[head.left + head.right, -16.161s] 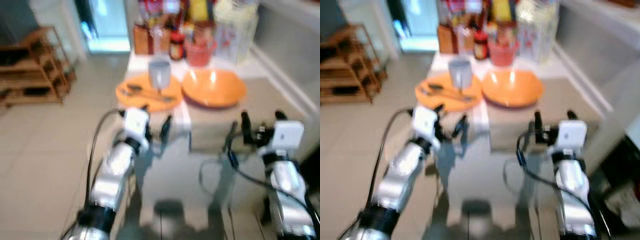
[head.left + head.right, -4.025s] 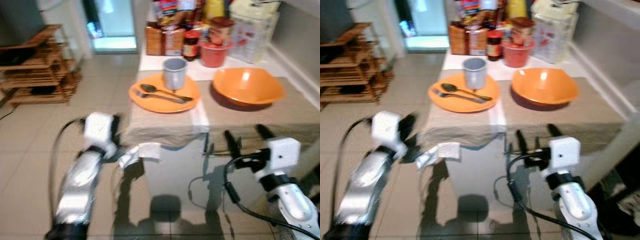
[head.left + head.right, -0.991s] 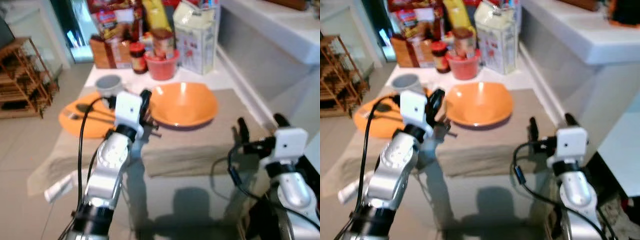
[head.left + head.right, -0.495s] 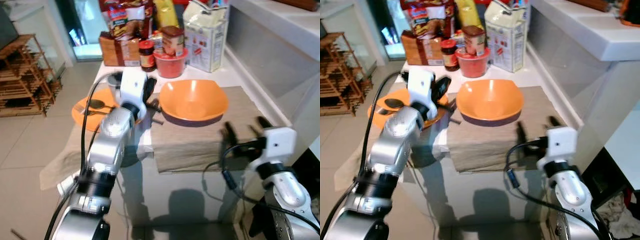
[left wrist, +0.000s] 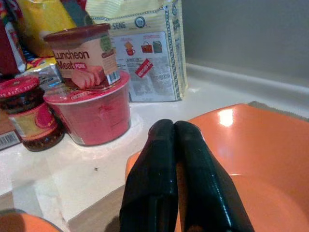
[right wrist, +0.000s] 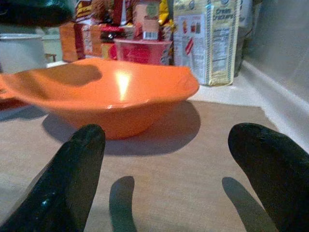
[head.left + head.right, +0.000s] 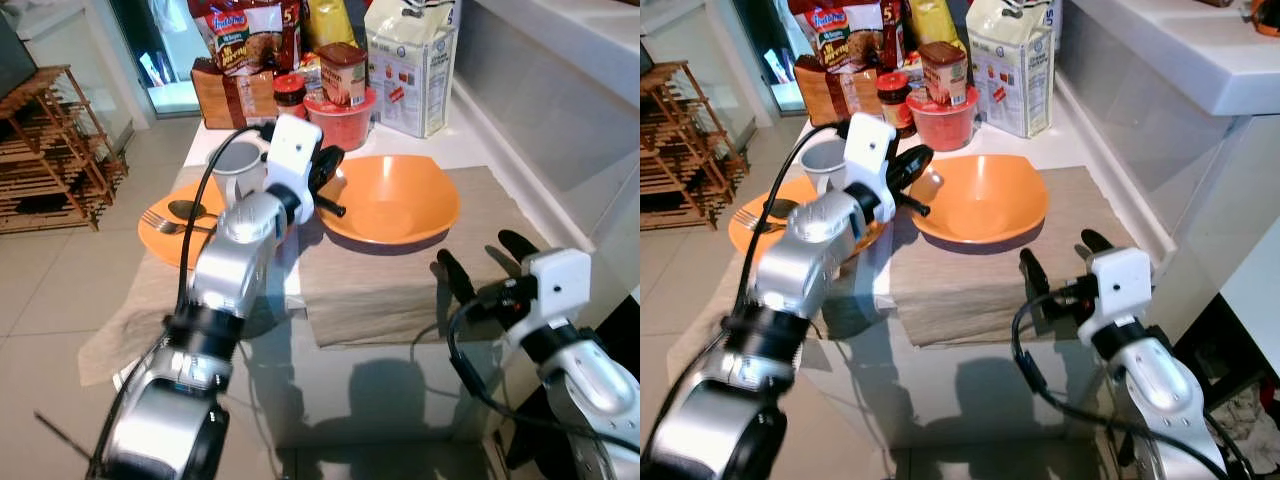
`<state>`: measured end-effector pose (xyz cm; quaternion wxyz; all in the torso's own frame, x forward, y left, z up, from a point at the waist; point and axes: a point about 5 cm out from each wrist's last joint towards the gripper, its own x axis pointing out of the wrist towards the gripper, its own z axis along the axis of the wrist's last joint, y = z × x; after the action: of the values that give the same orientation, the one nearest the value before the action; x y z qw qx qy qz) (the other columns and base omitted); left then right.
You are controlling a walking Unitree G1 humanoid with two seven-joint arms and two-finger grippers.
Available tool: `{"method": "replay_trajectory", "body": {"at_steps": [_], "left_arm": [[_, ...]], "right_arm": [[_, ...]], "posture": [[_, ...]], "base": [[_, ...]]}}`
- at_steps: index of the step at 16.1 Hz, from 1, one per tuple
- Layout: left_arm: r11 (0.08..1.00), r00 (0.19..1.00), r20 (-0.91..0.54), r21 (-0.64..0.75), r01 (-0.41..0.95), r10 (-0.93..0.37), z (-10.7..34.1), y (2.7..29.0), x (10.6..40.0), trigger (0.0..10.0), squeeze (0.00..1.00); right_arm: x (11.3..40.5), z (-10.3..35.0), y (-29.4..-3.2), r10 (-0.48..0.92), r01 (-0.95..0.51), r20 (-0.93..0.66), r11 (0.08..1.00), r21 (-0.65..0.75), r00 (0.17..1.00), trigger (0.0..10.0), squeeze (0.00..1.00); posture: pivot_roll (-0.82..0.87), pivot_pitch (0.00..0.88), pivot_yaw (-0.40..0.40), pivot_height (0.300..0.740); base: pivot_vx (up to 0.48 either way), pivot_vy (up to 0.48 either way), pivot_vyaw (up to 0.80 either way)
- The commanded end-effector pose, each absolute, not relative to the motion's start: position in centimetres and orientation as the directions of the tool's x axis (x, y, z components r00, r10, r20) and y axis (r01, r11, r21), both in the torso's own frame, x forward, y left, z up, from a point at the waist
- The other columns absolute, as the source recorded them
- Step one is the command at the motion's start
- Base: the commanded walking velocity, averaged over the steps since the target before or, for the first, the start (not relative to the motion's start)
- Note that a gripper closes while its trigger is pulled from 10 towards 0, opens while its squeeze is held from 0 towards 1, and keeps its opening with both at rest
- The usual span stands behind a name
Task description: Setting the table
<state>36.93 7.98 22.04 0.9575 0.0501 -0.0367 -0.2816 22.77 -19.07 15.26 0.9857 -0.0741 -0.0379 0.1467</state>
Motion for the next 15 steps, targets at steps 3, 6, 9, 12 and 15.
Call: {"method": "replay_trajectory", "body": {"at_steps": [3,6,9,12,15], "left_arm": [[0.811,0.811,0.063,0.118,0.573,-0.582,25.4,8.6,37.8,10.0,1.0],[0.768,0.774,0.007,0.13,0.627,-0.633,26.0,8.2,38.0,10.0,1.0],[0.753,0.751,-0.164,0.062,0.655,-0.64,23.6,8.6,38.7,10.0,1.0],[0.778,0.77,-0.203,0.052,0.626,-0.605,23.4,9.2,39.6,10.0,1.0],[0.785,0.783,-0.167,0.07,0.615,-0.599,25.0,9.5,40.1,10.0,1.0]], "right_arm": [[22.1,15.3,-19.3,0.286,-0.276,0.047,0.949,-0.152,0.957,10.0,0.0],[21.8,14.6,-18.7,0.284,-0.278,0.03,0.952,-0.128,0.958,10.0,0.0],[21.6,15.0,-18.3,0.311,-0.304,0.038,0.944,-0.131,0.95,10.0,0.0],[21.6,15.6,-18.3,0.336,-0.325,0.049,0.934,-0.147,0.941,10.0,0.0],[21.4,15.5,-18.4,0.338,-0.329,0.042,0.933,-0.149,0.94,10.0,0.0]], "posture": [[-0.09,0.0,0.123,0.74],[-0.09,0.0,0.126,0.74],[-0.1,0.0,0.124,0.74],[-0.1,0.0,0.125,0.74],[-0.11,0.0,0.127,0.74]], "base": [[0.0,0.0,0.0],[0.0,0.0,0.0],[0.0,0.0,0.0],[0.0,0.0,0.0],[0.0,0.0,0.0]]}}
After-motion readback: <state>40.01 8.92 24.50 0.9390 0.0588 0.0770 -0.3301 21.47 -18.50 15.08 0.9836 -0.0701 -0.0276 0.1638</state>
